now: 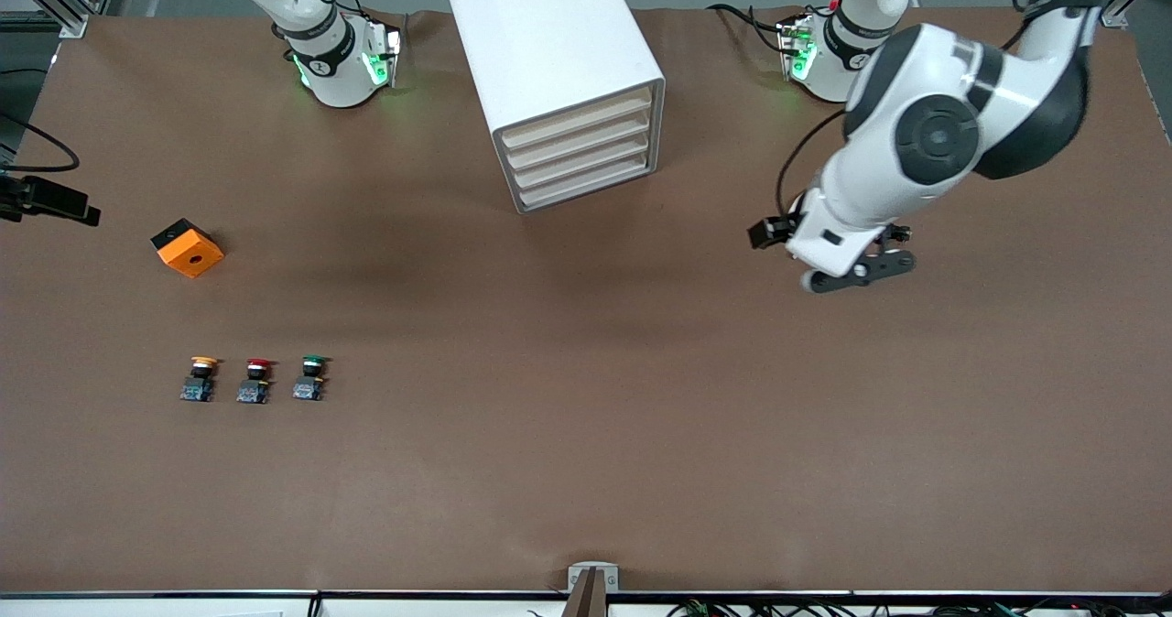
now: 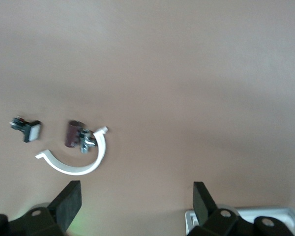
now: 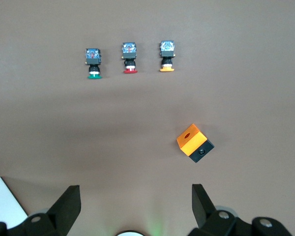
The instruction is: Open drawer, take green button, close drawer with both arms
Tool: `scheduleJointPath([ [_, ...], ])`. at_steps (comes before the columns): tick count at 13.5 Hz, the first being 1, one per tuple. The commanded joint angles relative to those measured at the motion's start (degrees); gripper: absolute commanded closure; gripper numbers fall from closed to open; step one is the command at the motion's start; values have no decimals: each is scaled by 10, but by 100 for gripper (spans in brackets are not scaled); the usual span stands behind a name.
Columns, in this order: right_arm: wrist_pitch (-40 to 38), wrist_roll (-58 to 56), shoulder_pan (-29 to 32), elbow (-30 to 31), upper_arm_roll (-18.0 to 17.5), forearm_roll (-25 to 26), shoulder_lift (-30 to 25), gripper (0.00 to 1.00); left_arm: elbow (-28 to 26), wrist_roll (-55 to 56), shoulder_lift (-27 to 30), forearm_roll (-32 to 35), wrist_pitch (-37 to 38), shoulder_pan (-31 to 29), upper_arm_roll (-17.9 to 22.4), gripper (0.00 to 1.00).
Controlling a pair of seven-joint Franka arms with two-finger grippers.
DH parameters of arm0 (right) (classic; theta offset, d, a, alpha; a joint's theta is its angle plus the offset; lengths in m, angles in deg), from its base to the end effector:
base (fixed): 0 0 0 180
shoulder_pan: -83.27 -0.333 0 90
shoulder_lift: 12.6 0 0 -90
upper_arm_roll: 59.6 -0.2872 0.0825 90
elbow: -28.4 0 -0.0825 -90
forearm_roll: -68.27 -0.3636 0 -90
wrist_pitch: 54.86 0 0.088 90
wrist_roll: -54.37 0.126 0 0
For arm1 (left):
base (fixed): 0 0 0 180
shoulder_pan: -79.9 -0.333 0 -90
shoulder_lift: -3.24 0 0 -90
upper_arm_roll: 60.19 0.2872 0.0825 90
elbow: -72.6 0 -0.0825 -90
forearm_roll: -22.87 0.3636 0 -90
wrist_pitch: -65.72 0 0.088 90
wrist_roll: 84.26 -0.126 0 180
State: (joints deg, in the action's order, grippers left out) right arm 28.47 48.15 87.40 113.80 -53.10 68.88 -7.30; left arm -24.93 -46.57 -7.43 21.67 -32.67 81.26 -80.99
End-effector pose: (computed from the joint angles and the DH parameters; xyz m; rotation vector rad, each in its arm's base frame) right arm 0.5351 -0.0993 0.5535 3.1305 -0.1217 -0.2035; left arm 0.5303 -0.2079 0.4324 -3.0946 -0.4302 0.2838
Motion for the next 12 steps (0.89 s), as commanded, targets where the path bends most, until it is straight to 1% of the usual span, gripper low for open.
scheduleJointPath([
  [1,-3,1,9,2,-9,-5,-41,0,-6,-24,47,8,14,-57,-8,0],
  [3,-3,1,14,5,-7,-6,-49,0,-8,-82,68,8,33,-93,-7,0],
  [5,-10,1,21,6,-8,-13,-57,0,-10,-169,81,7,54,-132,-8,0],
  [9,3,1,1,76,-11,-13,-114,0,-17,-278,109,6,76,-189,-8,0],
  [11,2,1,-1,92,-13,-14,-129,0,-22,-352,124,4,76,-224,-6,0],
  [12,2,2,0,97,-14,-14,-133,0,-26,-378,131,2,76,-219,7,0],
])
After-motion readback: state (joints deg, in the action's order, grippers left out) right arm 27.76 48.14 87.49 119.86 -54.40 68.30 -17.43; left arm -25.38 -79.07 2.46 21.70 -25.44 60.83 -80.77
